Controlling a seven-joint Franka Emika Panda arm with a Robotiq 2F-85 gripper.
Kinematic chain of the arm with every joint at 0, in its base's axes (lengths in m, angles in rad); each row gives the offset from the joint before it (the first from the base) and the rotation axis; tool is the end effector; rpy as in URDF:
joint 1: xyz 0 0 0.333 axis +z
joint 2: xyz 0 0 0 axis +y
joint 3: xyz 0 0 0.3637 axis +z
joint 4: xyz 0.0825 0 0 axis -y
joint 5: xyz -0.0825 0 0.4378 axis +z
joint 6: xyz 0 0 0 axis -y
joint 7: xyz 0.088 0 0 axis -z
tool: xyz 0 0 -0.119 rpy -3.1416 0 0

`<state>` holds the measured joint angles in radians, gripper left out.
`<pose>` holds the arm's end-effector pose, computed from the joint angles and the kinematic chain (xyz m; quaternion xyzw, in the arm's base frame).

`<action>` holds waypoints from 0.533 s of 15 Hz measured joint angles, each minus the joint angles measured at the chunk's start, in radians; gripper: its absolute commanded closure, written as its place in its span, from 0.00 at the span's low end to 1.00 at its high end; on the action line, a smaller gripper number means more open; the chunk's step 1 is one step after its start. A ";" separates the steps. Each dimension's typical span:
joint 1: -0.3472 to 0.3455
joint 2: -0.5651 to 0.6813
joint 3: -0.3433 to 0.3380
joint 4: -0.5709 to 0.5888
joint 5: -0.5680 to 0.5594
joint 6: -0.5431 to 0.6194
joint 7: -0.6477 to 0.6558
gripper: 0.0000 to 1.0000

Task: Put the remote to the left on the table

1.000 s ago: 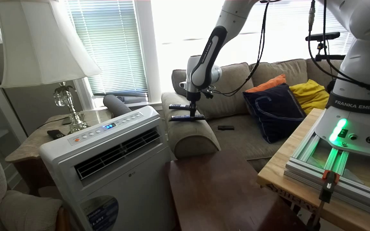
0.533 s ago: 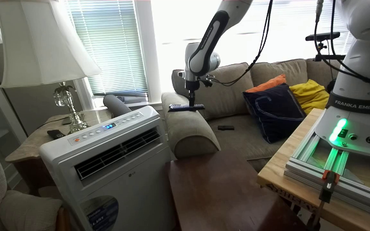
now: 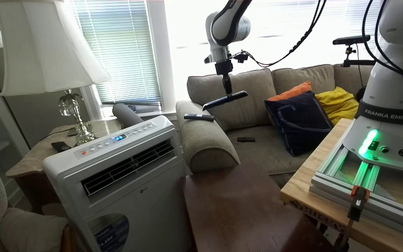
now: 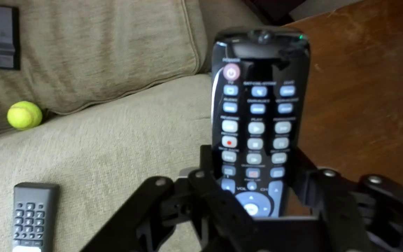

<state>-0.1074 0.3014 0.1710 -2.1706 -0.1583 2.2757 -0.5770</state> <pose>0.5861 0.0327 0.2324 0.9256 0.3654 -0.0987 0.0047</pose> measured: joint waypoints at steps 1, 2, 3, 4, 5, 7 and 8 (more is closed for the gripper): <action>0.013 -0.044 0.001 -0.052 0.014 -0.001 0.002 0.72; 0.029 -0.084 0.001 -0.105 0.023 0.003 0.008 0.72; 0.049 -0.119 0.001 -0.159 0.024 0.005 0.027 0.47; 0.066 -0.136 -0.002 -0.186 0.024 0.006 0.033 0.47; 0.074 -0.136 -0.006 -0.184 0.024 0.006 0.033 0.47; 0.073 -0.127 -0.016 -0.169 0.024 0.006 0.032 0.47; 0.073 -0.125 -0.020 -0.167 0.024 0.006 0.031 0.47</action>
<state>-0.0347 0.1765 0.1509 -2.3372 -0.1345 2.2815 -0.5456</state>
